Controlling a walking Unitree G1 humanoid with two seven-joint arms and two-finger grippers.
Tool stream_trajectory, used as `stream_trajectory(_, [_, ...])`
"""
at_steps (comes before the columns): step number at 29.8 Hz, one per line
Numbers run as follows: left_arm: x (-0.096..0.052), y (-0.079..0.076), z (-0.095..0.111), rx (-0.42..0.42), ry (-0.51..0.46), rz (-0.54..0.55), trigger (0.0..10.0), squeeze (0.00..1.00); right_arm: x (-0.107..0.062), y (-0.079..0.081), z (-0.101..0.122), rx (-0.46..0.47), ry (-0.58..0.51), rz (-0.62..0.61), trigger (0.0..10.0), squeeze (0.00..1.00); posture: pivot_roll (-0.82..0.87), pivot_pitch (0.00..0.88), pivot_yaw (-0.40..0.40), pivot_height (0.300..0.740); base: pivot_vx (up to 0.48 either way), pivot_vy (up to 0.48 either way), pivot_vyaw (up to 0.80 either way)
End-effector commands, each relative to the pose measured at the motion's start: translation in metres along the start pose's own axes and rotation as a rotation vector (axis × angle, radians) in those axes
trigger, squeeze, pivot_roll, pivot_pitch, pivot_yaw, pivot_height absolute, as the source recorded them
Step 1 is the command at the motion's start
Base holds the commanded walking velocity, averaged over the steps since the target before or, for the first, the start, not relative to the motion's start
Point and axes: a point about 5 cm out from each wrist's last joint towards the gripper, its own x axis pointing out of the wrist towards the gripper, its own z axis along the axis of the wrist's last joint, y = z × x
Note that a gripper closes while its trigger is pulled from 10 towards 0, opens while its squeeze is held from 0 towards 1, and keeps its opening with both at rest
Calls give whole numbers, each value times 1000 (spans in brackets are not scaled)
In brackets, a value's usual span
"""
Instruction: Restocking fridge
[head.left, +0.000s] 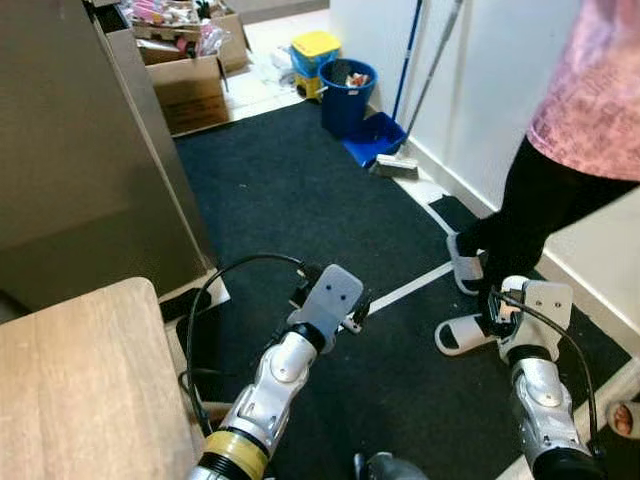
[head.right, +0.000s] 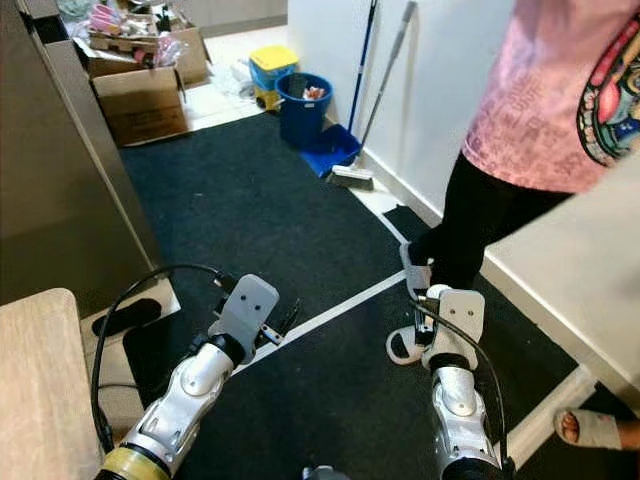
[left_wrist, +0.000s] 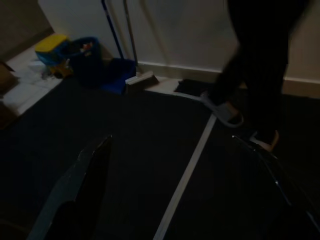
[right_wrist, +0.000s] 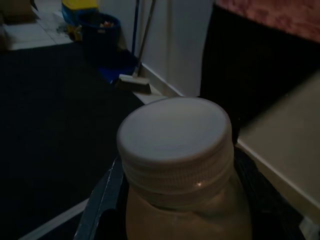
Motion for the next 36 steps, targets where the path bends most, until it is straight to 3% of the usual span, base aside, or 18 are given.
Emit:
stream_trajectory(1, [-3,-3,-5,4,11,-10,10000,0,0,-4,2,1,-23,-16,10000,0,-48,87,-49,740,240,-307,0])
stream_trajectory(36, [3,-2,-5,21,3,-10,10000,0,3,-4,1,-8,-24,-15,10000,0,-49,77,-51,740,457,-16,0])
